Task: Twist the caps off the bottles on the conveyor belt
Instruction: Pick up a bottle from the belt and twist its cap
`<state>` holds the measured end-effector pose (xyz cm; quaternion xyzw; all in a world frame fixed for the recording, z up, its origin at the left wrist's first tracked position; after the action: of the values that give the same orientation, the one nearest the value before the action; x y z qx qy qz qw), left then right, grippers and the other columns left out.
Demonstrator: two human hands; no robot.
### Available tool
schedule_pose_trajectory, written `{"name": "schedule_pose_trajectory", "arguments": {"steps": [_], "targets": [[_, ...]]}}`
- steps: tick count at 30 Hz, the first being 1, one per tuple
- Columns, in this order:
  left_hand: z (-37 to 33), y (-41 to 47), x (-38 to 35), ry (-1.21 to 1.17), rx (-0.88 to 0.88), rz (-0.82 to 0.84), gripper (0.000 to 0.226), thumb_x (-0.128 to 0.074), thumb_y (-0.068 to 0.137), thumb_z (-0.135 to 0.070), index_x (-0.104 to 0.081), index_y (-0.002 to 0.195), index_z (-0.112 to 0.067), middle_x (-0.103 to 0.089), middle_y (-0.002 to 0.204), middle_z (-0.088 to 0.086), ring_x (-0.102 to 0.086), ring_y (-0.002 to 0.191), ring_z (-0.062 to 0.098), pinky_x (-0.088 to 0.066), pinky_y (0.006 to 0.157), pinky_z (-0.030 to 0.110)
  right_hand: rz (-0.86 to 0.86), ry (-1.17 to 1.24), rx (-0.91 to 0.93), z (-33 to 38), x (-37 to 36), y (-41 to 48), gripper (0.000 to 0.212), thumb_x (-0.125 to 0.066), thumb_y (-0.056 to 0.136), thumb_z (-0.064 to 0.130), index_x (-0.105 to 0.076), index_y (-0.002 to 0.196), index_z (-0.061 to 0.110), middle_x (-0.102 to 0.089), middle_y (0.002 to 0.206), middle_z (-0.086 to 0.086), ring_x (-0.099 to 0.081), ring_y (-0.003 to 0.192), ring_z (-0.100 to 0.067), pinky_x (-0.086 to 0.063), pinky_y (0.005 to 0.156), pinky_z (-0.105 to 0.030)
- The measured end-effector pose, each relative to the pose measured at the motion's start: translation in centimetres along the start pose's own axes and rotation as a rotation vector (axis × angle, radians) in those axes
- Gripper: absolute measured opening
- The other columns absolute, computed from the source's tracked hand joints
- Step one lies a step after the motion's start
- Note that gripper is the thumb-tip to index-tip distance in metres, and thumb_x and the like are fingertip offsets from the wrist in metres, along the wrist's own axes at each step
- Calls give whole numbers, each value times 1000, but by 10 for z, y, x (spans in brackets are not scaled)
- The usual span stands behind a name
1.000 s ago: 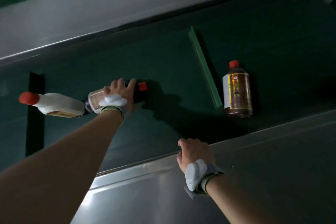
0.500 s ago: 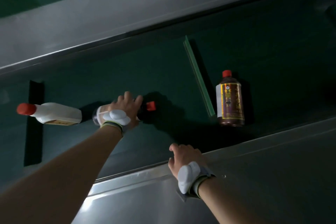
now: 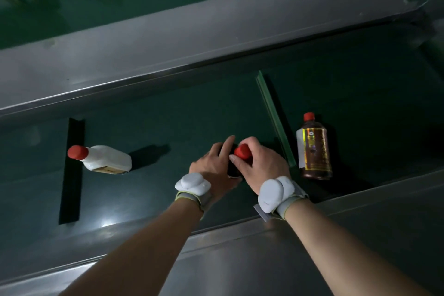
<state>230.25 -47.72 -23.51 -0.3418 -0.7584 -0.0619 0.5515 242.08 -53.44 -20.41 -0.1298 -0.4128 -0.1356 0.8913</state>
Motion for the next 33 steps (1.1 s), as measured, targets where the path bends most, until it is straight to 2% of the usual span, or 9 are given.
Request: {"name": "schedule_pose_trajectory", "arguments": {"steps": [4, 8, 10, 14, 18, 21, 26, 33], "targets": [[-7, 0, 0, -256, 69, 12, 92, -71, 65, -50, -16, 139, -48, -42, 141, -12, -61, 104, 29, -40, 69, 33, -29, -85, 55, 12, 14, 5, 36, -59, 81, 57, -47, 97, 27, -67, 84, 4, -64, 74, -25, -40, 56, -29], [-16, 4, -1, -500, 111, -47, 75, -65, 59, -48, -31, 125, -48, -54, 110, -11, -61, 92, 24, -42, 66, 30, 30, -55, 101, 15, 15, 11, 33, -61, 85, 45, -51, 109, 24, -62, 105, 2, -60, 90, -24, -48, 69, -36], [-19, 13, 1, -538, 128, -59, 70, -61, 61, -44, -34, 126, -46, -54, 106, -8, -60, 91, 24, -43, 67, 30, 75, -81, 127, 13, 15, 17, 35, -60, 87, 39, -50, 116, 22, -57, 112, -1, -56, 98, -23, -49, 73, -38], [-27, 34, 6, -519, 93, -93, 66, -60, 66, -36, -41, 129, -42, -58, 118, -1, -60, 96, 27, -44, 73, 30, 66, -95, 96, 2, 18, 31, 37, -59, 89, 35, -47, 121, 21, -54, 116, -3, -55, 100, -23, -46, 72, -34], [-37, 59, 16, -481, 82, -145, 61, -52, 65, -36, -45, 125, -42, -59, 108, 0, -60, 92, 30, -40, 70, 29, 29, -100, 96, -3, 27, 53, 36, -60, 89, 32, -48, 120, 18, -53, 116, -6, -54, 100, -25, -39, 70, -30], [-40, 80, 22, -403, 129, -162, 60, -59, 68, -28, -47, 125, -43, -56, 98, -3, -60, 87, 31, -36, 65, 28, 48, -128, 100, -6, 33, 76, 36, -58, 90, 30, -47, 122, 15, -53, 119, -8, -53, 104, -28, -42, 74, -34], [-37, 95, 21, -360, 168, -184, 60, -53, 63, -35, -38, 119, -49, -49, 89, -8, -48, 71, 22, -35, 61, 29, 115, -153, 96, -10, 31, 98, 38, -57, 91, 29, -46, 123, 12, -52, 122, -11, -53, 107, -30, -41, 77, -36], [-37, 104, 11, -328, 201, -103, 62, -60, 67, -35, -31, 118, -56, -47, 91, -10, -49, 69, 22, -38, 59, 30, 125, -142, 35, -17, 30, 104, 38, -59, 90, 26, -45, 122, 11, -51, 122, -13, -53, 106, -31, -40, 75, -35]]}}
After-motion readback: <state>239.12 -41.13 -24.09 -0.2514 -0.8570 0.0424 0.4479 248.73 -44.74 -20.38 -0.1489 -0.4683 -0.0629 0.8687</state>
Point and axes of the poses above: each hand's wrist, its own y-axis towards the middle knuckle, its own x-axis out of the back of the hand, z = x × y, the point moved 5 cm from there along y, towards the middle knuckle
